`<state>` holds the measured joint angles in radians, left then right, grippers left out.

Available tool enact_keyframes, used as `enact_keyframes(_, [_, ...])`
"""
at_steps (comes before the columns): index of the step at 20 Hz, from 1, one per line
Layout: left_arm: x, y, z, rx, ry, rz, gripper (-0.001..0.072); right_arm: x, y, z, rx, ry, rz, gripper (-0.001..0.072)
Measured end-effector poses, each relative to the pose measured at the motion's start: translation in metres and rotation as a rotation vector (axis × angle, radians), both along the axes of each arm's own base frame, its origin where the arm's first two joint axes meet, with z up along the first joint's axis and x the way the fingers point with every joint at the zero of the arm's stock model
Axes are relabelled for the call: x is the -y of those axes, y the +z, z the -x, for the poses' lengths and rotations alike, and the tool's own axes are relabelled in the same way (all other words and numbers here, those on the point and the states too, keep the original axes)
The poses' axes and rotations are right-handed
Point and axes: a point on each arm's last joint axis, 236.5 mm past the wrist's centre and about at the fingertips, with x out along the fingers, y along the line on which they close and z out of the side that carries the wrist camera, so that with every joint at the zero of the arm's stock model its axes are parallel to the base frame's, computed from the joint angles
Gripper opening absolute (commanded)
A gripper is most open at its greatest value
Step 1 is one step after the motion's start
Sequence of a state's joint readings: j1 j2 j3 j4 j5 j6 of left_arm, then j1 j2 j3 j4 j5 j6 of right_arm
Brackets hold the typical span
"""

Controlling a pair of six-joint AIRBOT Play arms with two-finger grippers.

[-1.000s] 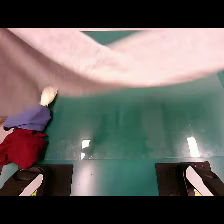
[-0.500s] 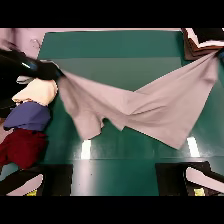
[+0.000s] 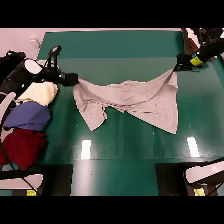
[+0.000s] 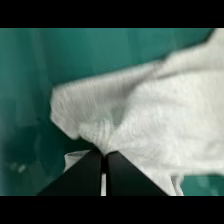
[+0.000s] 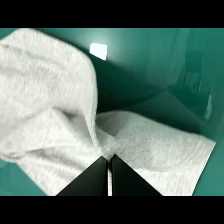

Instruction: Fold the shirts.

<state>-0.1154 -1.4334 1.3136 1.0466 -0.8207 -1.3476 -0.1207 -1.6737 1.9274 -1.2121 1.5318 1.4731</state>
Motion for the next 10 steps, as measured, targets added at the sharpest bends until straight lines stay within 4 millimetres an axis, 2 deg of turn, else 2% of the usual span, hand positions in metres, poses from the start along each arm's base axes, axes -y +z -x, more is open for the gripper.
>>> enact_keyframes(1, [-0.005, 0.008, -0.013, 0.048, 0.015, -0.018, 0.0162, 0.000, 0.002, -0.009, 0.024, -0.004, 0.001, 0.0253])
enact_keyframes(2, [-0.009, 0.016, -0.022, 0.087, 0.024, -0.037, 0.0491, 0.000, 0.005, -0.016, 0.048, -0.009, 0.002, 0.0327])
enact_keyframes(3, [-0.014, 0.024, -0.031, 0.124, 0.035, -0.058, 0.0558, 0.002, 0.008, -0.021, 0.066, -0.018, -0.003, 0.0326])
enact_keyframes(5, [-0.026, 0.042, -0.043, 0.166, 0.064, -0.077, 0.0544, 0.008, 0.015, -0.025, 0.086, -0.037, -0.025, 0.0324])
enact_keyframes(7, [-0.043, 0.053, -0.045, 0.154, 0.091, -0.084, 0.0544, 0.013, 0.018, -0.016, 0.065, -0.031, -0.054, 0.0320])
enact_keyframes(10, [-0.074, 0.038, -0.029, 0.032, 0.116, -0.098, 0.0544, 0.020, 0.017, 0.011, 0.012, -0.027, -0.081, 0.0313])
